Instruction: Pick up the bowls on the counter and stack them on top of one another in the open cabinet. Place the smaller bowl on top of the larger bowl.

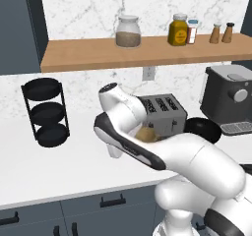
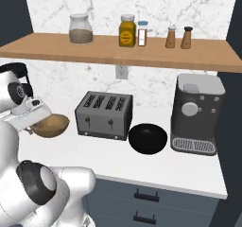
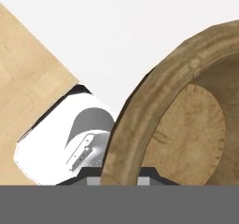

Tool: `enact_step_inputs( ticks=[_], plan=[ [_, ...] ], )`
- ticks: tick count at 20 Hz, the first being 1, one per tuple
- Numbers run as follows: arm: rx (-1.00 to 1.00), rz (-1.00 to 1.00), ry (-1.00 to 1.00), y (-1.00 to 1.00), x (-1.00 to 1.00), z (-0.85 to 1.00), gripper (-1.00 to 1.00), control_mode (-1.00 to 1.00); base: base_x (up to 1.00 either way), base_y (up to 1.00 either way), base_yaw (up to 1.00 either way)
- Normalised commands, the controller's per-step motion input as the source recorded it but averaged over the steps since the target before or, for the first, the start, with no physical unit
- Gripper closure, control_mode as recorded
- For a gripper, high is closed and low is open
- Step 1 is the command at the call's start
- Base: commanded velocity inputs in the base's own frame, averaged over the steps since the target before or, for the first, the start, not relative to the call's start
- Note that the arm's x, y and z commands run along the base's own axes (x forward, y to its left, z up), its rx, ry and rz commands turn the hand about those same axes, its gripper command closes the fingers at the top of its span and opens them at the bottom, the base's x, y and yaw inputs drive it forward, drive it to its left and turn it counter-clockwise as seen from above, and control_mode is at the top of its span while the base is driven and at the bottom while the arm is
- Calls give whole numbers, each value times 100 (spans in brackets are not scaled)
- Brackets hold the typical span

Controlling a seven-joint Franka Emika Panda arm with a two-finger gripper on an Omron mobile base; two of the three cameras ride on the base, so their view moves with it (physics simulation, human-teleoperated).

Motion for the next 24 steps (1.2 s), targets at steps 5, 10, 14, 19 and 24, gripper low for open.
enact_step_inputs(
  ticks=[5, 10, 14, 19, 24],
  plan=[
    [2, -2, 0, -93, -100, 11, 100, -100, 0, 0, 0],
    [0, -4, 0, -100, -82, 12, 100, -100, 0, 0, 0],
    [0, -3, -3, -100, -11, 28, 100, -100, 0, 0, 0],
    [-1, 0, -10, -100, 34, 45, 100, -100, 0, 0, 0],
    [0, 7, -3, -100, 93, 22, 100, -100, 0, 0, 0]
  ],
)
